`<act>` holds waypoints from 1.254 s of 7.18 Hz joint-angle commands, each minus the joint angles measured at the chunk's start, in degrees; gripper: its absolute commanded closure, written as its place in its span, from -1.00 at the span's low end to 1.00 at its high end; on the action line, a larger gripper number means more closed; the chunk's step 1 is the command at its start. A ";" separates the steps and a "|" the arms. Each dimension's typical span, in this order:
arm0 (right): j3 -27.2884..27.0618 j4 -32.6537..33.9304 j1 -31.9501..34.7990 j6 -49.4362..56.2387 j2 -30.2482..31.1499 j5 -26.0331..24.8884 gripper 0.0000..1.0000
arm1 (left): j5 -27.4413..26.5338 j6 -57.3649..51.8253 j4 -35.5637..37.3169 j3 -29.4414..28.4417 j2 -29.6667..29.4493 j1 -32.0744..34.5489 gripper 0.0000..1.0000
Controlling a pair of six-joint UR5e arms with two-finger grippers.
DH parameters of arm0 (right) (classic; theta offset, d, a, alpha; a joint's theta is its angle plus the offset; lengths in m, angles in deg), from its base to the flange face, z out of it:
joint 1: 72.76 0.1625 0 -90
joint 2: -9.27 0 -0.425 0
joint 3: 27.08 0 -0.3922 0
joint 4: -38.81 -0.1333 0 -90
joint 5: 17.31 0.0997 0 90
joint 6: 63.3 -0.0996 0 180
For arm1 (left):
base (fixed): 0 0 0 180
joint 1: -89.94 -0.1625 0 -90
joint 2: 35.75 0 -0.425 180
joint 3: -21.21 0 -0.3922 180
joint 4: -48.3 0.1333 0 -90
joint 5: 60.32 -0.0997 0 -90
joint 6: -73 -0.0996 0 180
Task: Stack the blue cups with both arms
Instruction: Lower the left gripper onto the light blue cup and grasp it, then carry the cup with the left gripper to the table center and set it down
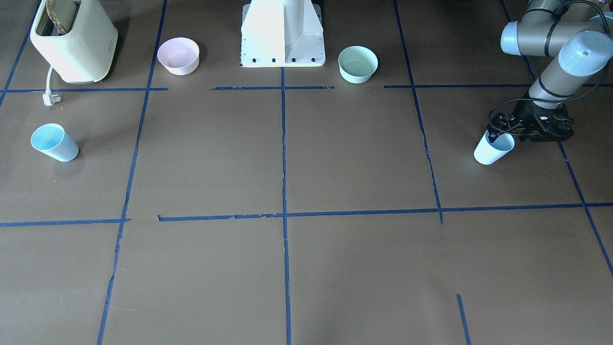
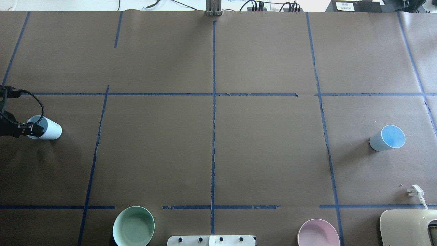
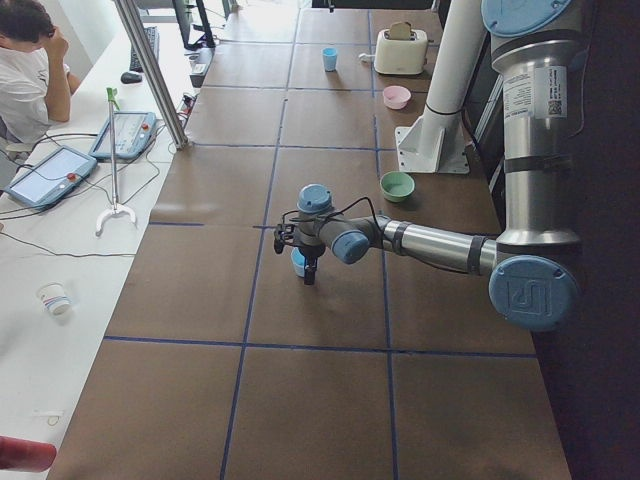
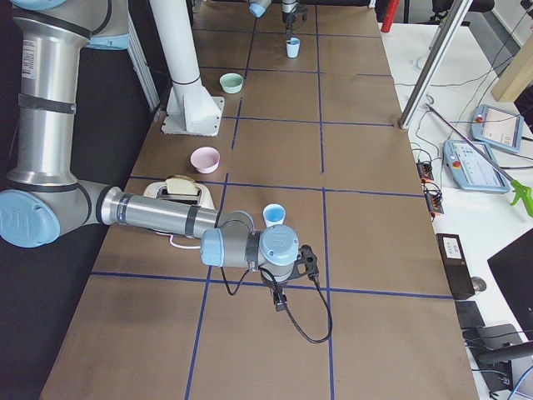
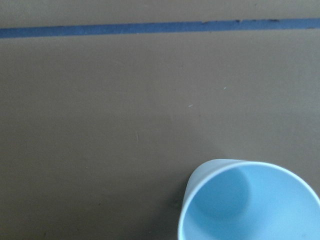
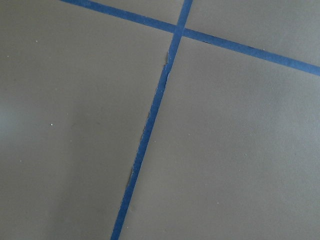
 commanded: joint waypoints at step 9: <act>0.00 -0.08 0.00 0.00 0.00 0.09 -1.00 | 5.75 14.34 23.33 -1.61 -35.62 -12.12 1.00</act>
